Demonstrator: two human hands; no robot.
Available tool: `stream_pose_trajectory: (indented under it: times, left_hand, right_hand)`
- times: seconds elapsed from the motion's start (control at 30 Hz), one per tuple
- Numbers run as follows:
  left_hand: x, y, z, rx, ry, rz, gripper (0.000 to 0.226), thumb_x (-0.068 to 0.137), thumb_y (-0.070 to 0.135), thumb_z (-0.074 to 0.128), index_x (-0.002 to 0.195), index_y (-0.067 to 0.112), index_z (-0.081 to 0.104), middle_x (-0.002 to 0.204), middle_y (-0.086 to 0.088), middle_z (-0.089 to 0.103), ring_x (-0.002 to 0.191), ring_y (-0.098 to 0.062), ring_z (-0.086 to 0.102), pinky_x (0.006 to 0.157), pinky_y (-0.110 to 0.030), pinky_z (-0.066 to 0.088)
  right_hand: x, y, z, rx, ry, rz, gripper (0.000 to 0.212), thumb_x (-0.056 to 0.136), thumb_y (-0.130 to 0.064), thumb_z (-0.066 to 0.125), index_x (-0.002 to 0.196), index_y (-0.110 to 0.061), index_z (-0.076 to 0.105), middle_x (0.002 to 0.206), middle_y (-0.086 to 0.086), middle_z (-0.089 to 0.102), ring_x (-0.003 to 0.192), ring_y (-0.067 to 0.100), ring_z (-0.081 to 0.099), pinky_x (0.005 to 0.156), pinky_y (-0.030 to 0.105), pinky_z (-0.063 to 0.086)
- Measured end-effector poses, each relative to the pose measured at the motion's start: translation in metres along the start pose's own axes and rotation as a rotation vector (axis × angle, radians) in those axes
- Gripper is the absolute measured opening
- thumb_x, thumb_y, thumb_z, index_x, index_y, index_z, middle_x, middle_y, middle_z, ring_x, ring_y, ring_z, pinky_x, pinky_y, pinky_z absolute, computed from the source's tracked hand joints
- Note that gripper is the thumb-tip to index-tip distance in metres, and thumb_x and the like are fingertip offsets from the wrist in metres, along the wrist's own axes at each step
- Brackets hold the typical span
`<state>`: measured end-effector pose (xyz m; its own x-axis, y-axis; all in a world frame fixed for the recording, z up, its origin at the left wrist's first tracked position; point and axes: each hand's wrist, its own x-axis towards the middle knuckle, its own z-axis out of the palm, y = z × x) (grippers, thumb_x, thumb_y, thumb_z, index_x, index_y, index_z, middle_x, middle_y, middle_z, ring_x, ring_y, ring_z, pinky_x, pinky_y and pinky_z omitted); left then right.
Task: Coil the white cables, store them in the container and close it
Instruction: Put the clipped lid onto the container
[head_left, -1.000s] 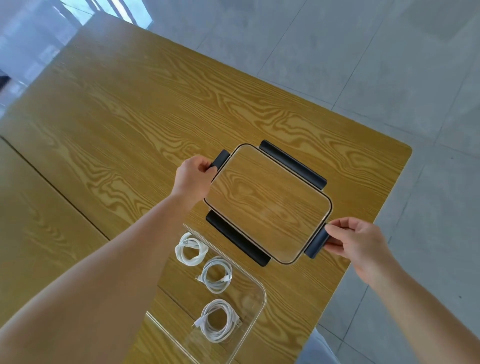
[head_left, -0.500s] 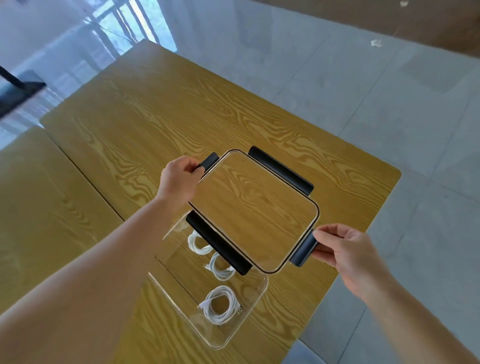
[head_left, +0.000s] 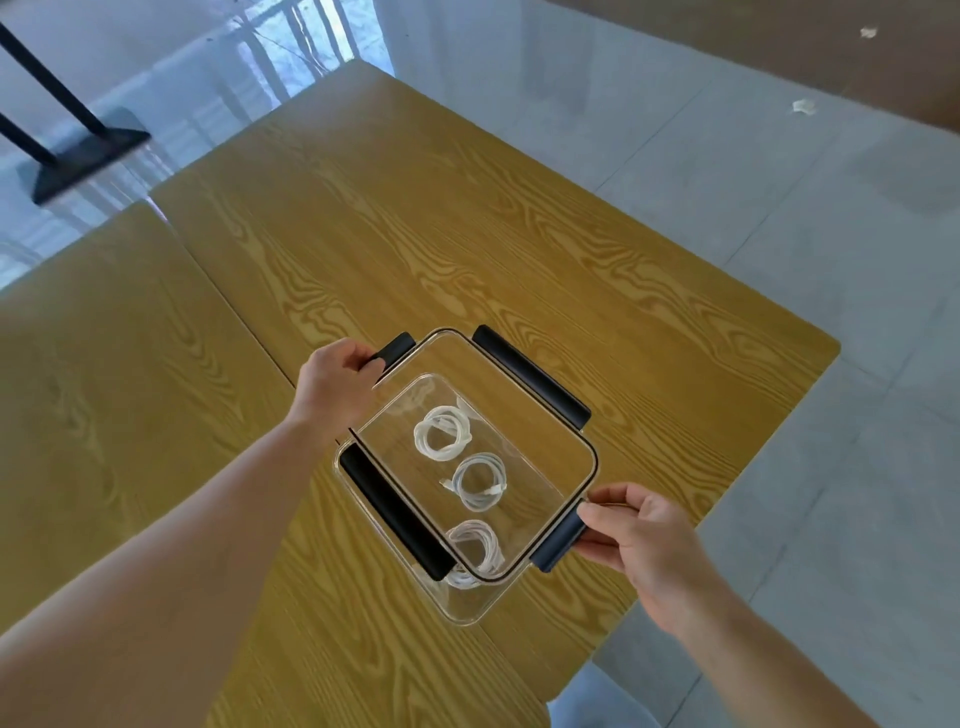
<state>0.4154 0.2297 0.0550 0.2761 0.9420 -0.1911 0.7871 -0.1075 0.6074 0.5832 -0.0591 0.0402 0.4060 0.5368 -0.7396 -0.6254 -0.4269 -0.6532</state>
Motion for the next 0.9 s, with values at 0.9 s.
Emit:
stream_pose_trajectory:
  times: [0.9]
  left_hand:
    - [-0.028,-0.057,0.002,-0.030,-0.005,-0.060,0.012,0.093,0.025,0.063,0.098,0.017,0.070,0.091,0.005,0.068,0.067,-0.008,0.057,0.054,-0.019,0.041]
  right_hand:
    - [-0.010,0.047,0.017,-0.101,0.003,0.029,0.012,0.089,0.004,0.068,0.099,0.001,0.064,0.073,0.011,0.076,0.067,0.021,0.075,0.062,0.031,0.061]
